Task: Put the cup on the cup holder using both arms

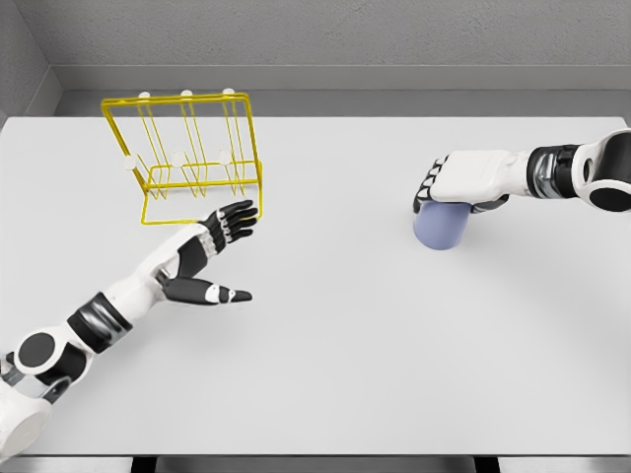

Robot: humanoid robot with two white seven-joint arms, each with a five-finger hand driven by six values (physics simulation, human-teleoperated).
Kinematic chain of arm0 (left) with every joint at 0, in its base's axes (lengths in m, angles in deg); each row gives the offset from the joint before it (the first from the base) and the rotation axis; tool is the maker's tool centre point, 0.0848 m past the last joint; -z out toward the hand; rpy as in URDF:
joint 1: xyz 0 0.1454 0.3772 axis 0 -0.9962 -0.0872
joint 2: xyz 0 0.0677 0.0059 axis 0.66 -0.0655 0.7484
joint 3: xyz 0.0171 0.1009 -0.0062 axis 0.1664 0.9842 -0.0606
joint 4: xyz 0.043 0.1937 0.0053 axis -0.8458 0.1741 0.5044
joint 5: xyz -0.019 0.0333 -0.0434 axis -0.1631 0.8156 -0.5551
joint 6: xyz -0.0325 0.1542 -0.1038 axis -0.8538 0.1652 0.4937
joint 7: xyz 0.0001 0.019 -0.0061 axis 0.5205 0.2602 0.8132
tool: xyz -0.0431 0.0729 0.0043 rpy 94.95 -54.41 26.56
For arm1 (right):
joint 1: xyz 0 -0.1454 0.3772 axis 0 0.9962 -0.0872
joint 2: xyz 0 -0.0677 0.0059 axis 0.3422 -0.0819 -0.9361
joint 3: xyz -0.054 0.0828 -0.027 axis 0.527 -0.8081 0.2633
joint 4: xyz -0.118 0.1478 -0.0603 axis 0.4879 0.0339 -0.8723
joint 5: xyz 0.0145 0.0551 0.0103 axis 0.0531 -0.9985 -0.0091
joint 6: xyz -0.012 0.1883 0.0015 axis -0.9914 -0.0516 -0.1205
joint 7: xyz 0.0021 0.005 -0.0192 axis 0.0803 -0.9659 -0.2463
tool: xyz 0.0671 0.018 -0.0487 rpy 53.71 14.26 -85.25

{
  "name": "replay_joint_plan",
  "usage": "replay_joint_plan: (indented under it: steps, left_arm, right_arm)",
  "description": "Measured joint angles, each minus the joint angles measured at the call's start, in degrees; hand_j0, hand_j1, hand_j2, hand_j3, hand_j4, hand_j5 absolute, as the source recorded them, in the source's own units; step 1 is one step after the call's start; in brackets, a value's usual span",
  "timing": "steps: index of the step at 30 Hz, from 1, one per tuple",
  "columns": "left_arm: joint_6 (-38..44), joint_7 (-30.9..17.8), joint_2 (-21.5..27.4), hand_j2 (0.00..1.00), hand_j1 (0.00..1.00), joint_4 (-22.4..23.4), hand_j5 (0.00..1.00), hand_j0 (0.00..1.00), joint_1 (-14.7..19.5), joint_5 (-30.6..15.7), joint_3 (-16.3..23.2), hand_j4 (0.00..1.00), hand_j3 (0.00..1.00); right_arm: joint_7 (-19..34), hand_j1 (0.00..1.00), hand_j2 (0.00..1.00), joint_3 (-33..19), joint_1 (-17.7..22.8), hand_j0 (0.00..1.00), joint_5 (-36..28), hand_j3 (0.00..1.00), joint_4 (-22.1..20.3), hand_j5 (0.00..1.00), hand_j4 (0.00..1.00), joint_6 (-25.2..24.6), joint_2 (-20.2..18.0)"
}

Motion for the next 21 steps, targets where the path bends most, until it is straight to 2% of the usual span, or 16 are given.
replay_joint_plan:
  steps: [8, 12, 16, 21]
  left_arm:
    - [0.2, -0.02, -1.81, 1.0, 1.0, 4.04, 1.0, 1.0, 0.7, 0.36, 2.43, 1.0, 1.0]
    - [0.21, -0.01, -2.34, 1.0, 1.0, 4.65, 1.0, 1.0, 0.79, 0.38, 2.68, 1.0, 1.0]
    - [0.22, -0.01, -2.93, 1.0, 1.0, 4.98, 1.0, 1.0, 1.32, 0.42, 3.01, 1.0, 1.0]
    - [0.22, -0.01, -3.79, 1.0, 1.0, 6.05, 1.0, 1.0, 2.28, 0.46, 3.95, 1.0, 1.0]
  right_arm:
    - [0.01, 0.62, 0.62, -0.14, -0.44, 0.62, -0.31, 0.62, -0.41, 0.62, 0.62, 0.07, -0.1]
    - [0.0, 0.62, 0.62, -0.51, -0.44, 0.62, -0.51, 0.62, -2.55, 0.62, 0.62, 0.06, -0.55]
    - [0.0, 0.61, 0.61, -0.75, -0.35, 0.61, -0.56, 0.61, -7.04, 0.61, 0.61, 0.07, -2.2]
    - [0.02, 0.61, 0.61, -0.82, 0.88, 0.61, -0.53, 0.61, -15.56, 0.61, 0.61, 0.1, -4.58]
